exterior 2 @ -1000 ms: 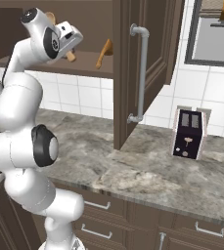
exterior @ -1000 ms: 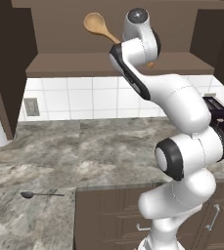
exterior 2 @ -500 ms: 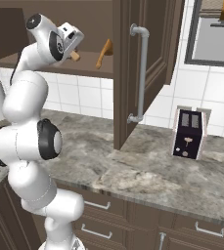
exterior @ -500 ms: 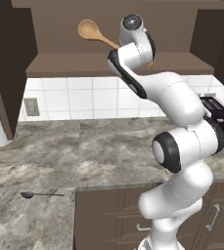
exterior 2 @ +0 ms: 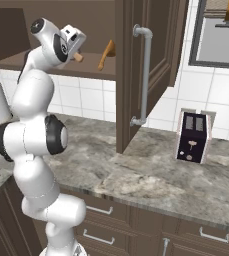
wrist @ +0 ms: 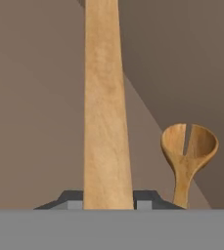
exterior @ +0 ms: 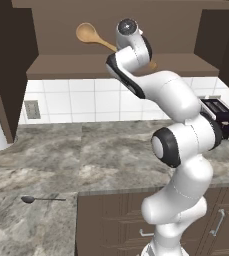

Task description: Organize the utensils by type. Pick up the wooden spoons from the counter and place them in the open cabinet. Then pick up the metallic utensils from the counter and place them in the open drawer.

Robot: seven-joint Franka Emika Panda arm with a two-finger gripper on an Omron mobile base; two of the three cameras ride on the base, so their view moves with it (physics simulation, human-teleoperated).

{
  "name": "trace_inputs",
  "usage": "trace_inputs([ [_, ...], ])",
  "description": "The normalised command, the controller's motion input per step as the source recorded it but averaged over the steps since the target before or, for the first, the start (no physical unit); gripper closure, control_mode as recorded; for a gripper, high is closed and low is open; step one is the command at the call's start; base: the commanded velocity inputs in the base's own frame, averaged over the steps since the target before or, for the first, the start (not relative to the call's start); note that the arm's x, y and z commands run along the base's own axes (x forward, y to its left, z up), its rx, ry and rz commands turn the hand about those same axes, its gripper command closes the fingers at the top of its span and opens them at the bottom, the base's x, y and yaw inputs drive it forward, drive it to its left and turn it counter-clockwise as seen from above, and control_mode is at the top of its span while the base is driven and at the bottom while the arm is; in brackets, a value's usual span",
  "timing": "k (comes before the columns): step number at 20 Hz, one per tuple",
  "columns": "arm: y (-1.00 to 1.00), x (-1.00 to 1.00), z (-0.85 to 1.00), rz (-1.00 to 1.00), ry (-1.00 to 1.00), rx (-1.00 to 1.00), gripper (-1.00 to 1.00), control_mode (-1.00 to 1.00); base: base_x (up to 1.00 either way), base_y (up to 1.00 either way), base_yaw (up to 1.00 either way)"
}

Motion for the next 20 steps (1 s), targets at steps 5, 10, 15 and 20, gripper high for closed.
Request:
trace_inputs([
  [5,0.05,0.46,-0.04,0.00,0.00,0.00,1.00,-1.00,0.00,0.00,0.00],
  [10,0.07,0.33,-0.05,0.00,0.00,-0.01,1.00,-1.00,0.00,0.00,0.00],
  [15,0.10,0.22,-0.04,0.00,0.00,-0.02,1.00,-1.00,0.00,0.00,0.00],
  [20,0.11,0.08,0.00,0.00,0.00,-0.03,-1.00,-1.00,0.00,0.00,0.00],
])
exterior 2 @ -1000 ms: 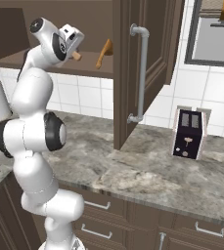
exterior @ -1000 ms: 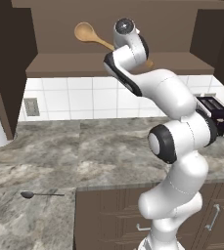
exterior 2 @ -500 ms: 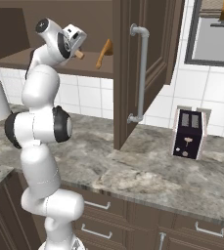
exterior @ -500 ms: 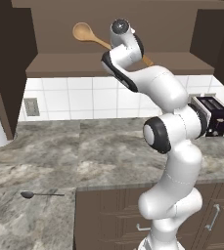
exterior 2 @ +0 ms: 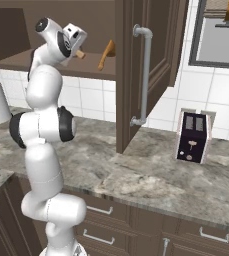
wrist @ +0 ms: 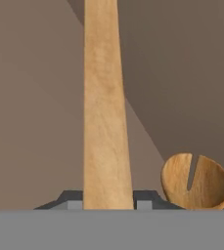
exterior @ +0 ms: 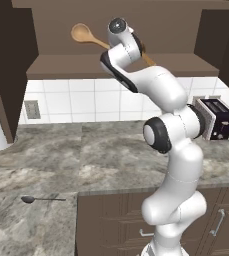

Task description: Organize the utensils by type. Pick up the wooden spoons from the counter and place them in the open cabinet. Then pick up the metallic utensils from the counter and place them in the open drawer.

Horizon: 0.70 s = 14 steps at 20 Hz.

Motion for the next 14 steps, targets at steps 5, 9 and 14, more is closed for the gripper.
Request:
trace_inputs([
  [5,0.07,0.00,0.00,0.00,0.00,-0.03,-1.00,-1.00,0.00,0.00,0.00],
  [9,0.00,0.00,0.01,0.00,0.00,-0.01,-1.00,-1.00,0.00,0.00,0.00],
  [14,0.00,0.00,0.03,0.00,-0.01,0.00,-1.00,-1.00,0.00,0.00,0.00],
])
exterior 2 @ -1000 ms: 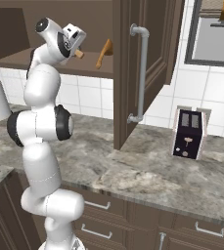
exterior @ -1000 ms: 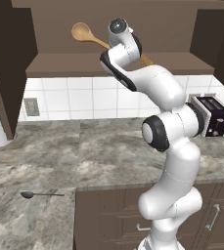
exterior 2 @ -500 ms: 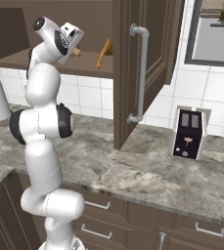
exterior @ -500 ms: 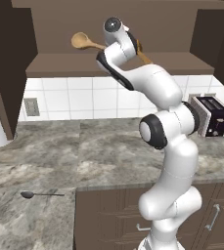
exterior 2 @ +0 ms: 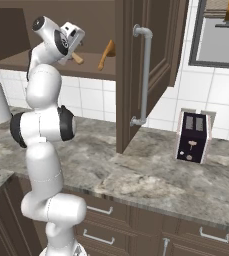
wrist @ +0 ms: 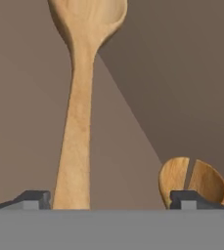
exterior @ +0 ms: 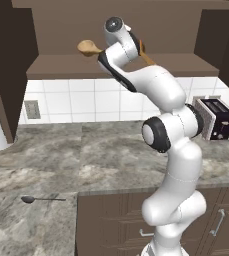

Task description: Organize the utensils by type. Pick up the wooden spoons from the counter and place them in the open cabinet. Then pick up the metallic utensils from the counter and place them in the open drawer.

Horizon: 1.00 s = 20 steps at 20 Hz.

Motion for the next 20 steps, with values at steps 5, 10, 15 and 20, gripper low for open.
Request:
trace_inputs([
  [5,0.00,-0.30,0.00,0.00,-0.03,0.00,-1.00,-1.00,0.00,0.00,0.00],
  [10,0.00,-0.76,0.00,-0.02,-0.09,0.00,-1.00,-1.00,0.00,0.00,0.00],
  [15,0.00,-0.97,0.00,-0.06,-0.04,0.00,-1.00,-1.00,0.00,0.00,0.00],
  [20,-0.01,-1.00,0.00,-0.16,-0.07,0.02,-1.00,-1.00,0.00,0.00,0.00],
])
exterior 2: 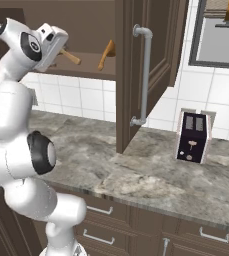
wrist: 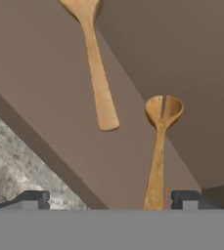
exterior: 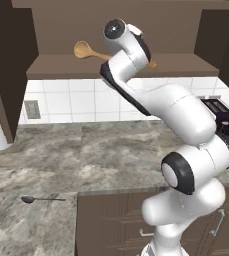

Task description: Organize the utensils by type. Pick up the wooden spoons from the counter and place them in the open cabinet. Then pick up the metallic utensils from the counter and place them in the open drawer.

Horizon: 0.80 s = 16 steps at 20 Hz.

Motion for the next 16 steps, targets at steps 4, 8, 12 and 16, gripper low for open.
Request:
trace_inputs([
  [4,-0.14,-1.00,0.00,-0.28,-0.11,0.17,-1.00,-1.00,0.00,0.00,0.00],
  [8,-0.30,-1.00,0.00,-0.37,-0.02,0.30,-1.00,-1.00,0.00,0.00,0.00],
  [12,-0.28,-1.00,0.00,-0.39,0.00,0.39,-1.00,-1.00,0.00,0.00,0.00],
  [16,-0.14,-0.83,-0.04,-0.21,0.00,0.36,-1.00,-1.00,0.00,0.00,0.00],
])
